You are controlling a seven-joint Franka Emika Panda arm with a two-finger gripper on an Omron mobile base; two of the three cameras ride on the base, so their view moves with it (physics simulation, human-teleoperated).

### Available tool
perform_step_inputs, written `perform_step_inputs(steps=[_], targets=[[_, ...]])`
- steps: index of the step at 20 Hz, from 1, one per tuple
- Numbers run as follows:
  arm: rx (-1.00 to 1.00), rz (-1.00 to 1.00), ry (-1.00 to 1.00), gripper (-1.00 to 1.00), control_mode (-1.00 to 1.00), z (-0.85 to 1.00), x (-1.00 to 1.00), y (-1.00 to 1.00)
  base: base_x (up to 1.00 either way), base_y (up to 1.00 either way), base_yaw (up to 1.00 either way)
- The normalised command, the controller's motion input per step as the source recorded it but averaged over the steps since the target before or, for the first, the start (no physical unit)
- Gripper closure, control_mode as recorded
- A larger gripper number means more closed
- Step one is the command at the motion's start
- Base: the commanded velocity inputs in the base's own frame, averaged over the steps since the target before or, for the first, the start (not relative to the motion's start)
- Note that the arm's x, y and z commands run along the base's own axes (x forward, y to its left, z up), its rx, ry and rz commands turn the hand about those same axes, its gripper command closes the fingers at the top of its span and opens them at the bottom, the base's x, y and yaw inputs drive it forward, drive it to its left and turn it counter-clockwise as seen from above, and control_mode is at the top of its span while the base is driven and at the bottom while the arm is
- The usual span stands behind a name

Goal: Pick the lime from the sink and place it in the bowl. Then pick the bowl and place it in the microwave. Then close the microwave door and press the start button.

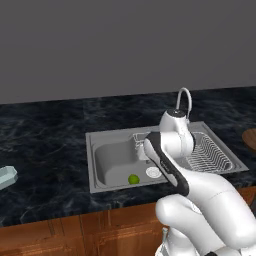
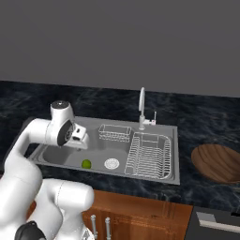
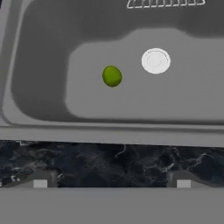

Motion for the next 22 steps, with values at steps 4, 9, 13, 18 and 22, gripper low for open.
perform_step_inputs(steps=[4,9,13,18,22], targets=[[0.00,-0.03,0.00,-1.00,-1.00,-0.76,0.34,0.00,0.00,0.00,0.00],[-0.01,-0.02,0.09,-1.00,-1.00,-0.54,0.27,0.01,0.00,0.00,0.00],[-0.02,0.00,0.13,-1.00,-1.00,-0.37,0.21,0.05,0.00,0.00,0.00],[-0.02,0.00,0.13,-1.00,-1.00,-0.21,0.23,0.05,0.00,0.00,0.00],[-0.03,0.00,0.11,-1.00,-1.00,-0.41,0.41,0.04,0.00,0.00,0.00]])
